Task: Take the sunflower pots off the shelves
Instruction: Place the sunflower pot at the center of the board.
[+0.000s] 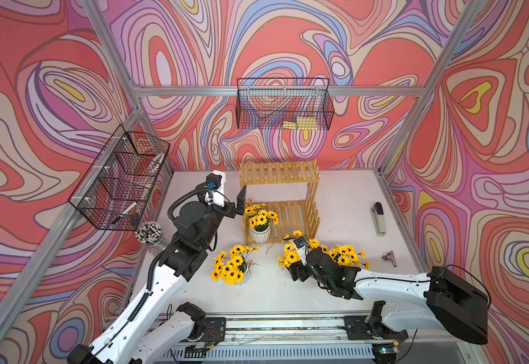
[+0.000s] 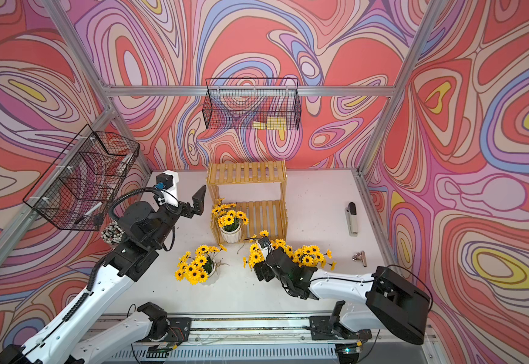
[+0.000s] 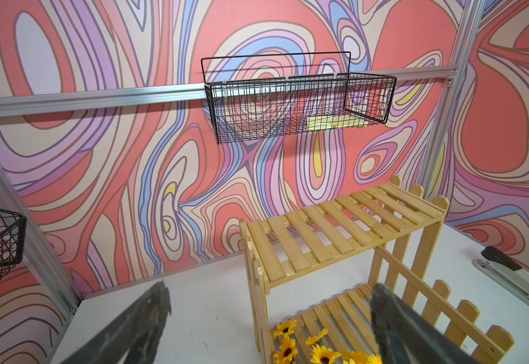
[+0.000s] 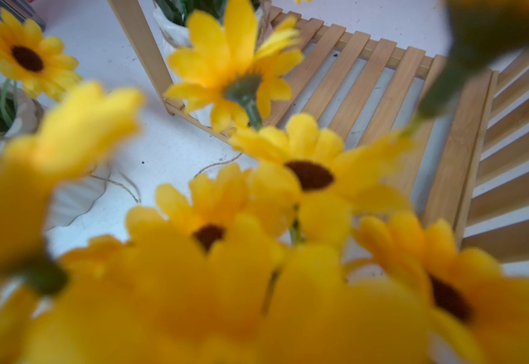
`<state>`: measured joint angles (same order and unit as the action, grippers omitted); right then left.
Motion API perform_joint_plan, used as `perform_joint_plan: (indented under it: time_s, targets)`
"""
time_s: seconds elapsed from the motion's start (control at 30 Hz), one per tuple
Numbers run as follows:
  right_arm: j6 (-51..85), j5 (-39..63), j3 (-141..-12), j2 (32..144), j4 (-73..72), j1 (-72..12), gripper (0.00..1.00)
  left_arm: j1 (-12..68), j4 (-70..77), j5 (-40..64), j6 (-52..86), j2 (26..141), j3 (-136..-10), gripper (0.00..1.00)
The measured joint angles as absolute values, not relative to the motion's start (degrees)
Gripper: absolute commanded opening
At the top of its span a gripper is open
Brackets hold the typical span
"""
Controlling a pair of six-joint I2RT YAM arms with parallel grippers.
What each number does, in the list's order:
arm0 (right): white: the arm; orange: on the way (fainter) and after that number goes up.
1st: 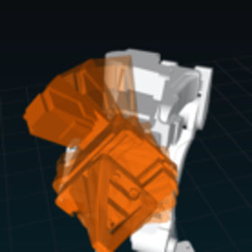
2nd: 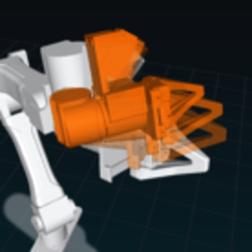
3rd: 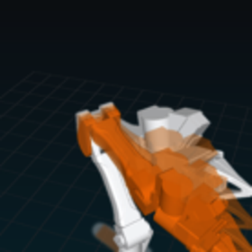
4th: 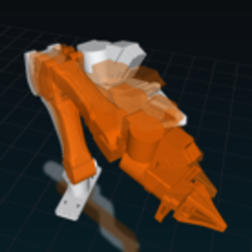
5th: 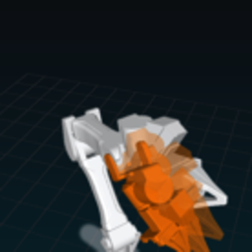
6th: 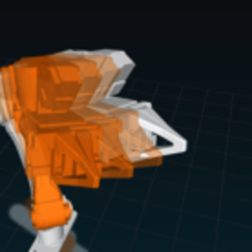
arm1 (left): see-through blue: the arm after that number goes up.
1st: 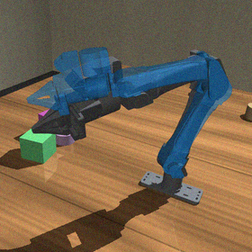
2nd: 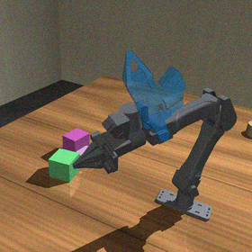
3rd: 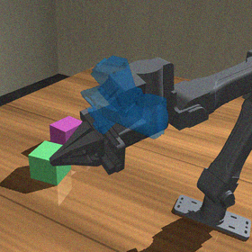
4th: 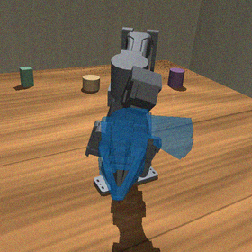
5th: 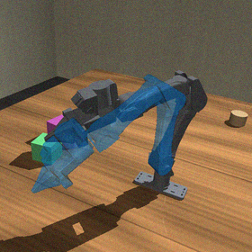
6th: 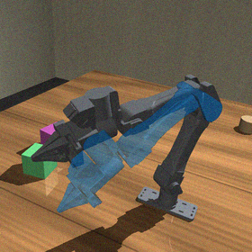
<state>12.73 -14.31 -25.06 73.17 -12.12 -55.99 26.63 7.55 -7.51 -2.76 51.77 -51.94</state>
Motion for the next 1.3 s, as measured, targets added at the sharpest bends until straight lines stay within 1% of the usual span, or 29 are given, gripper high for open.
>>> perform_joint_plan:
  time_s: [0.1, 0.53, 1.0, 1.3]
  targets:
    - [12.71, -14.57, -25.06, 72.66, -12.67, -55.99, 0.98, 26.63, 7.55, -7.51, -2.76, 51.77, -51.94, 1.00]
    - [12.34, -13.56, -25.06, 71.48, -11.81, -56.03, 0.98, 26.63, 7.55, -7.53, -2.79, 51.77, -51.94, 0.99]
    - [8.95, -8.01, -26.68, 61.82, -3.09, -56.07, 0.98, 26.63, 7.55, -7.53, -2.79, 51.77, -51.94, 1.00]
    - [6.90, -9.34, -33.58, 55.79, 4.23, -56.07, 0.98, 26.63, 7.57, -7.53, -2.79, 51.77, -51.94, 1.00]
